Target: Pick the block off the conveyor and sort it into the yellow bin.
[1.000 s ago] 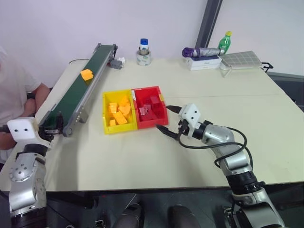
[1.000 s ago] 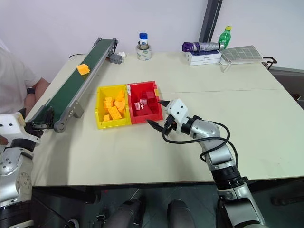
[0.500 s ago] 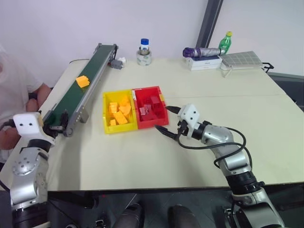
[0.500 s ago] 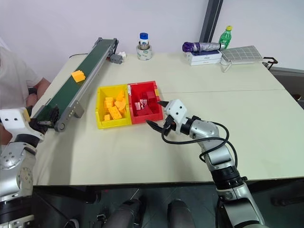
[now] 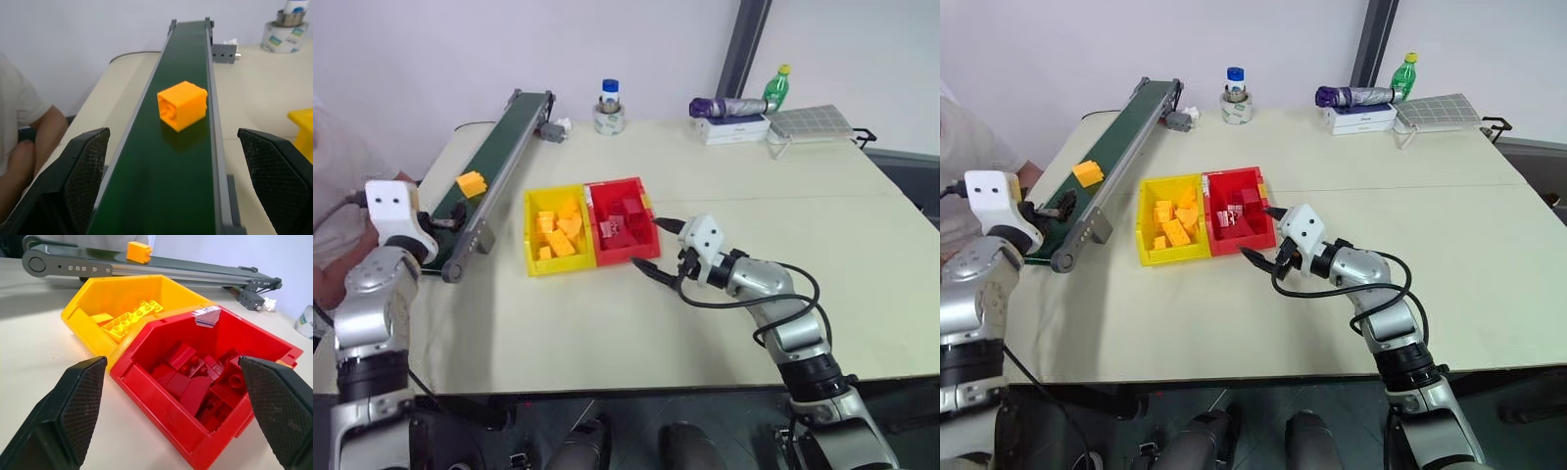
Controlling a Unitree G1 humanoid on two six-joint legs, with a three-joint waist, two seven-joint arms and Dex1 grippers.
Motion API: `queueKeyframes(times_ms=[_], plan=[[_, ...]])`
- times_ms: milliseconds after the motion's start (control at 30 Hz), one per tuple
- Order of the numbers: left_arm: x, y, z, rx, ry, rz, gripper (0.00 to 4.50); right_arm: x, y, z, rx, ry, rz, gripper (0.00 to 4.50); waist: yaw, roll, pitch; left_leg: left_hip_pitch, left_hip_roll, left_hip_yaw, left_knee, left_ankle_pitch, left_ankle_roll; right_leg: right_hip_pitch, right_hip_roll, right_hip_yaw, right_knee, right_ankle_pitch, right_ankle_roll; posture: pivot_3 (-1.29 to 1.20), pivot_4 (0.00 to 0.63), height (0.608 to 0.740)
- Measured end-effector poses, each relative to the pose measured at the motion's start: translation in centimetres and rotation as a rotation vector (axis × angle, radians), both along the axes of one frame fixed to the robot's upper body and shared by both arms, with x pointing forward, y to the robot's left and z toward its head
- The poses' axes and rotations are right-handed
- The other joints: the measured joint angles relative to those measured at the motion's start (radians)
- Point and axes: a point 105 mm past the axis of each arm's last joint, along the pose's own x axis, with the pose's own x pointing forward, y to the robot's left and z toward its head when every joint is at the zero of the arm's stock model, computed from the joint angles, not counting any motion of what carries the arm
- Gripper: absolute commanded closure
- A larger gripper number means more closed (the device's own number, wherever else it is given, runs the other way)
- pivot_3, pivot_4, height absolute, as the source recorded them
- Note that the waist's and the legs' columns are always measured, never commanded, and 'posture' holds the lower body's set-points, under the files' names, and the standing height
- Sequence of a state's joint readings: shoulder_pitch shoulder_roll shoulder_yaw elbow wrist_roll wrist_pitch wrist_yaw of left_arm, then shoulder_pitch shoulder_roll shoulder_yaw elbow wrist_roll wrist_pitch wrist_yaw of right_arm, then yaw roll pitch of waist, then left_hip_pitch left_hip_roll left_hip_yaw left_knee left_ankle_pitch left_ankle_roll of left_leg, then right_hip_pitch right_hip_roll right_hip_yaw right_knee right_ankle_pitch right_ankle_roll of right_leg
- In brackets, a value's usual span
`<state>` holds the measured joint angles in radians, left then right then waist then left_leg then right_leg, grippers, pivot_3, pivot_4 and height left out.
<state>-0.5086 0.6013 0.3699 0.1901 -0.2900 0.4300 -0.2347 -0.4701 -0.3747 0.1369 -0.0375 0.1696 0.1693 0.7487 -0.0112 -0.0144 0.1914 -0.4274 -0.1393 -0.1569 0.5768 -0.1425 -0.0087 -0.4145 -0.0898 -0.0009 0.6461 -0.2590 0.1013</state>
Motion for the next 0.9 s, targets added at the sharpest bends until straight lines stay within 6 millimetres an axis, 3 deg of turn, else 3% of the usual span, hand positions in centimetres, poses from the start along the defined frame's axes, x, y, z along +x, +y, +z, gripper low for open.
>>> queueKeyframes(times_ms=[133, 233, 333, 533, 633, 733, 767, 900], plan=[[1.1, 0.3, -0.8, -0.029, 0.041, 0.013, 0.09, -0.1, -0.2, -0.1, 0.001, 0.003, -0.009, 0.00, -0.002, 0.000, 0.000, 0.000, 0.000, 0.000, 0.000, 0.000, 0.000, 0.000, 0.000, 0.000, 0.000, 0.000, 0.001, 0.00, 0.150, 0.740], [1.9, -0.8, -1.6, -0.036, 0.071, -0.021, 0.09, -0.2, -0.2, -0.6, 0.000, 0.021, -0.015, 0.00, -0.001, 0.000, 0.000, 0.000, 0.000, 0.000, 0.000, 0.000, 0.000, 0.000, 0.000, 0.000, 0.000, 0.000, 0.001, 0.00, 0.150, 0.740], [2.1, -1.1, -2.6, -0.036, 0.103, -0.030, 0.09, -0.2, -0.2, -0.4, 0.000, 0.018, -0.019, 0.00, -0.002, 0.000, 0.000, 0.000, 0.000, 0.000, 0.000, 0.000, 0.000, 0.000, 0.000, 0.000, 0.000, 0.000, 0.001, 0.00, 0.150, 0.740], [2.1, -0.9, -2.6, -0.028, 0.094, -0.005, 0.09, -0.3, -0.3, -0.6, -0.002, 0.023, -0.022, 0.00, -0.002, 0.000, 0.000, 0.000, 0.000, 0.000, 0.000, 0.000, 0.000, 0.000, 0.000, 0.000, 0.000, 0.000, 0.001, 0.00, 0.150, 0.740], [1.8, -0.9, -2.8, -0.046, 0.086, -0.006, 0.97, -0.3, -0.3, -0.6, -0.002, 0.023, -0.022, 0.00, -0.002, 0.000, 0.000, 0.000, 0.000, 0.000, 0.000, 0.000, 0.000, 0.000, 0.000, 0.000, 0.000, 0.000, 0.001, 0.00, 0.150, 0.740], [1.5, -1.0, -2.8, -0.051, 0.077, -0.007, 2.44, -0.3, -0.3, -0.5, -0.002, 0.021, -0.021, 0.00, -0.002, 0.000, 0.000, 0.000, 0.000, 0.000, 0.000, 0.000, 0.000, 0.000, 0.000, 0.000, 0.000, 0.000, 0.001, 0.00, 0.150, 0.740], [1.4, -1.0, -2.8, -0.052, 0.075, -0.004, 2.61, -0.2, -0.3, -0.5, -0.002, 0.019, -0.021, 0.00, -0.001, 0.000, 0.000, 0.000, 0.000, 0.000, 0.000, 0.000, 0.000, 0.000, 0.000, 0.000, 0.001, 0.000, 0.001, 0.00, 0.150, 0.740], [0.9, -0.9, -2.9, -0.066, 0.060, 0.015, 2.61, -0.2, -0.3, -0.4, -0.004, 0.016, -0.021, 0.00, -0.001, 0.000, 0.000, 0.000, 0.000, 0.000, 0.001, 0.000, 0.000, 0.000, 0.000, 0.000, 0.001, 0.000, 0.001, 0.00, 0.150, 0.740]])
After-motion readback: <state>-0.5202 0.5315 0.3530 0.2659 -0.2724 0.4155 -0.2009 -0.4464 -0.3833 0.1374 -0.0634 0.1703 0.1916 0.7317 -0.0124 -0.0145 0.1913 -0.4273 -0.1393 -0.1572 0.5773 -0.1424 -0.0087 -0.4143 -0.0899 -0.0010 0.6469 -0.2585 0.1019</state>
